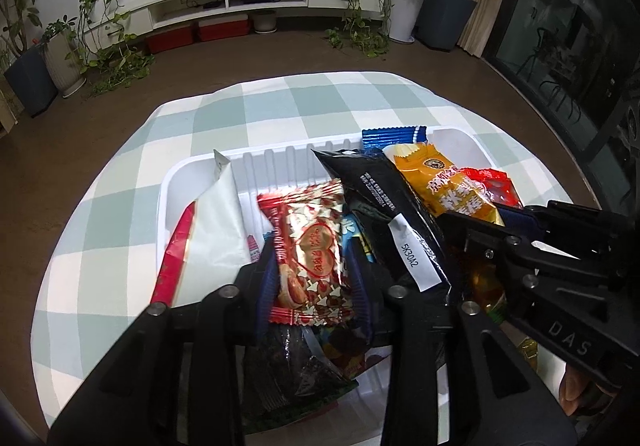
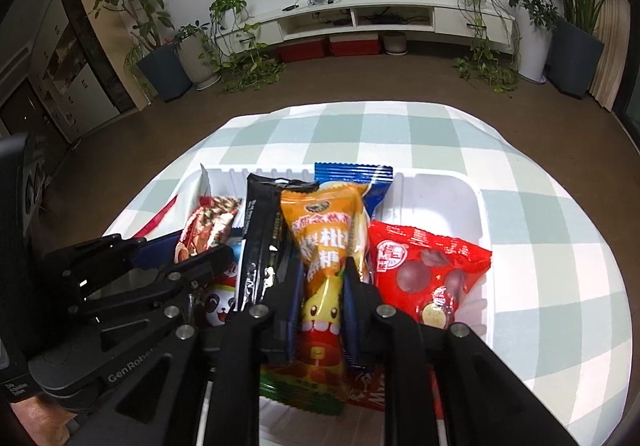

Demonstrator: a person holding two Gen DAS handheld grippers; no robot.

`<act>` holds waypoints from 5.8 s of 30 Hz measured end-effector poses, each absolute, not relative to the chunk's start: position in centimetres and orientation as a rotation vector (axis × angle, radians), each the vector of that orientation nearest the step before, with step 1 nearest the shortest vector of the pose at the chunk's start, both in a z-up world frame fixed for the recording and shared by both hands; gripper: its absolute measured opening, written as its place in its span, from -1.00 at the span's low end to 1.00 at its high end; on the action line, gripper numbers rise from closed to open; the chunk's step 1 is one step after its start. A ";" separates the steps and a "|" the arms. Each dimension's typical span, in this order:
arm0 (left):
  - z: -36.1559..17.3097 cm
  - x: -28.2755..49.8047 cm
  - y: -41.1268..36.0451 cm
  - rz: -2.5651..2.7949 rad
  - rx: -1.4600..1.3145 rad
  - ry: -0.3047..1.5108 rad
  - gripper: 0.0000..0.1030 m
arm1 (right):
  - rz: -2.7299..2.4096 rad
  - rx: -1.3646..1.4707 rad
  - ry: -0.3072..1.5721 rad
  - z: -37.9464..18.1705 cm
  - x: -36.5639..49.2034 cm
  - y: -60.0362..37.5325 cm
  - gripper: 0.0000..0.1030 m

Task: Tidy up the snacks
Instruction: 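Carry the candy packet and orange bag into the white tray and release, then move both grippers back to the table and grasp the strawberry-print packet with the right gripper, then grasp the gold wrapped bar with the left gripper while the right gripper holds the strawberry packet, then carry the gold bar and strawberry packet into the tray and release both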

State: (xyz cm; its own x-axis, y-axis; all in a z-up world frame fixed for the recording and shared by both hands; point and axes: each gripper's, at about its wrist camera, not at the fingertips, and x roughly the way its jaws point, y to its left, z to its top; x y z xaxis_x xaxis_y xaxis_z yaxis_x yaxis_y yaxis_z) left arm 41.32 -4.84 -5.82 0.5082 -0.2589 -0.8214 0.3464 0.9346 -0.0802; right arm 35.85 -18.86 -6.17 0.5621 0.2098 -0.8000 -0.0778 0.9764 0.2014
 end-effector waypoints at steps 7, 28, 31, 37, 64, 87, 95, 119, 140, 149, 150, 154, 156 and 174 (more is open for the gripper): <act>-5.7 40.7 -4.5 -0.365 0.089 0.979 0.01 | 0.168 0.140 0.958 -6.0 35.6 -18.8 -0.47; 1.0 31.4 -2.9 -0.412 0.057 0.857 1.00 | 0.136 0.231 0.840 0.4 26.6 -23.3 0.74; 1.3 28.1 -2.7 -0.415 0.098 0.829 0.99 | 0.134 0.278 0.831 0.4 22.6 -24.1 0.79; 0.2 21.0 -1.4 -0.405 0.118 0.799 0.99 | 0.095 0.380 0.836 -1.6 14.5 -24.7 0.87; -4.6 8.9 9.1 -0.257 -0.147 0.899 0.99 | 0.085 0.309 1.036 -9.3 6.2 -17.2 0.64; -4.1 8.4 5.5 -0.370 -0.082 0.913 0.97 | 0.179 0.024 1.135 -9.4 8.4 -15.4 0.01; -4.2 9.1 4.3 -0.331 0.004 0.940 0.97 | 0.178 -0.062 1.189 -9.4 9.2 -14.9 -0.12; -3.8 18.8 -11.0 -0.508 0.271 1.032 0.19 | 0.139 0.090 1.145 -9.2 7.0 -20.1 -0.37; -8.2 25.9 -19.7 -0.507 0.427 1.172 0.22 | 0.177 0.106 1.107 -9.2 6.5 -20.5 -0.36; -8.2 25.8 -18.7 -0.530 0.404 1.153 -0.36 | 0.174 0.098 1.103 -9.1 6.5 -20.3 -0.36; -8.1 25.7 -18.5 -0.534 0.401 1.151 -0.39 | 0.174 0.096 1.102 -9.1 6.5 -20.3 -0.36; -7.8 24.8 -17.6 -0.556 0.386 1.151 -0.44 | 0.170 0.096 1.099 -9.1 6.5 -20.2 -0.36; -7.6 24.2 -16.7 -0.563 0.372 1.150 -0.44 | 0.168 0.100 1.095 -9.1 6.4 -20.2 -0.36; -3.4 16.9 0.1 -0.560 -0.019 1.042 -0.44 | 0.136 0.203 1.065 -7.5 6.9 -22.6 -0.39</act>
